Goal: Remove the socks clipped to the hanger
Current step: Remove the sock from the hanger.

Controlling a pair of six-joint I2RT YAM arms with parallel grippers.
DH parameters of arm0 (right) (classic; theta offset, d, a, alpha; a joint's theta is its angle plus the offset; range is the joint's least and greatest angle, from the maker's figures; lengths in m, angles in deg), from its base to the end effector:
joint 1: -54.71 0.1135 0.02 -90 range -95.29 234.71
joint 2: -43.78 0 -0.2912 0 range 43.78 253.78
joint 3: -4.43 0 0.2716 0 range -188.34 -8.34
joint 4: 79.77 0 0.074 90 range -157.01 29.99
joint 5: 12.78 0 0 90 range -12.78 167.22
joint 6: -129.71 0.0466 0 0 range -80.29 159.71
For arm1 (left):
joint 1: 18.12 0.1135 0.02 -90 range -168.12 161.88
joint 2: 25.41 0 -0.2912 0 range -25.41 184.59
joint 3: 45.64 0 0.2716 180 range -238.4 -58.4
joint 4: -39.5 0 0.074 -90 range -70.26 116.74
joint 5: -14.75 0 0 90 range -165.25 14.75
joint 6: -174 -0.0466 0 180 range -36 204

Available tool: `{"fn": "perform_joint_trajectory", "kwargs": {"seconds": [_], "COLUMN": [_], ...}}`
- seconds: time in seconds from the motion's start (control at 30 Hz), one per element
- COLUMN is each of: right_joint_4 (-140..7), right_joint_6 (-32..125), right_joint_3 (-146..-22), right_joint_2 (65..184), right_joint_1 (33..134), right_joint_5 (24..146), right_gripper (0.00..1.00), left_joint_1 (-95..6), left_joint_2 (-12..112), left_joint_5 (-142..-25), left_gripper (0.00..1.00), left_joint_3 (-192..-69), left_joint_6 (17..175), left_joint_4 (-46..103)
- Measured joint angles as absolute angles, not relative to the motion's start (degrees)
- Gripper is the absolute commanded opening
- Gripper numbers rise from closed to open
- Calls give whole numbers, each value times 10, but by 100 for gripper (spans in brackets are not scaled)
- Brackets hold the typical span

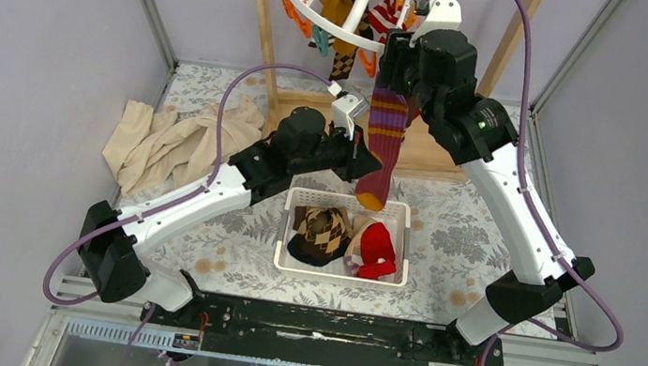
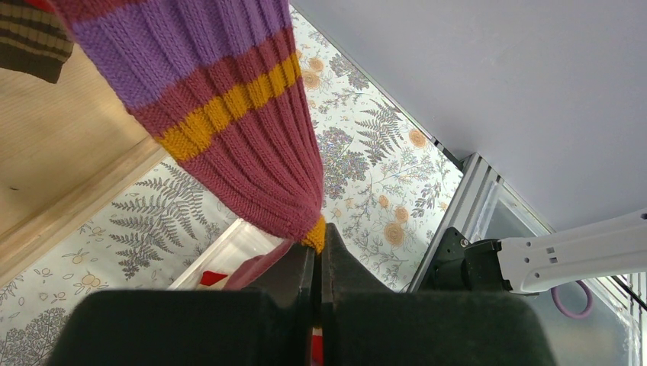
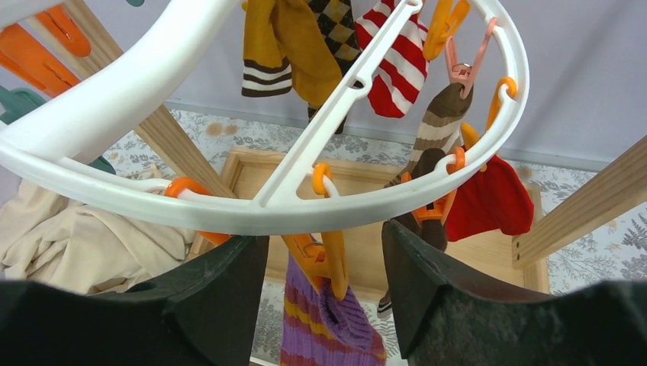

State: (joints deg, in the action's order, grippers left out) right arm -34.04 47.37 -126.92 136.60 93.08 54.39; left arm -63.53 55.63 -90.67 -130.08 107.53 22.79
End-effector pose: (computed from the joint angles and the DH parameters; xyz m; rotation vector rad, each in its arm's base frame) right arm 0.2957 0.2110 0.5589 -0.1553 1.6864 0.2649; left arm 0.2450 -0.2661 0.3899 0.5674 1.8499 -1.0761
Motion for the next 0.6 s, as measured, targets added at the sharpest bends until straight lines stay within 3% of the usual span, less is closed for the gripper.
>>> {"fn": "perform_joint_trajectory", "kwargs": {"seconds": [0.6], "right_joint_4": [-335], "right_joint_6": [432], "right_joint_3": [-1293], "right_joint_2": [1399], "right_joint_1": [973], "right_joint_5": [474], "right_gripper": [61], "left_joint_1": [-635], "left_joint_2": [547], "left_joint_5": [-907], "left_gripper": [0], "left_joint_3": [-1301], "left_joint_6": [1073], "left_joint_4": [228]}}
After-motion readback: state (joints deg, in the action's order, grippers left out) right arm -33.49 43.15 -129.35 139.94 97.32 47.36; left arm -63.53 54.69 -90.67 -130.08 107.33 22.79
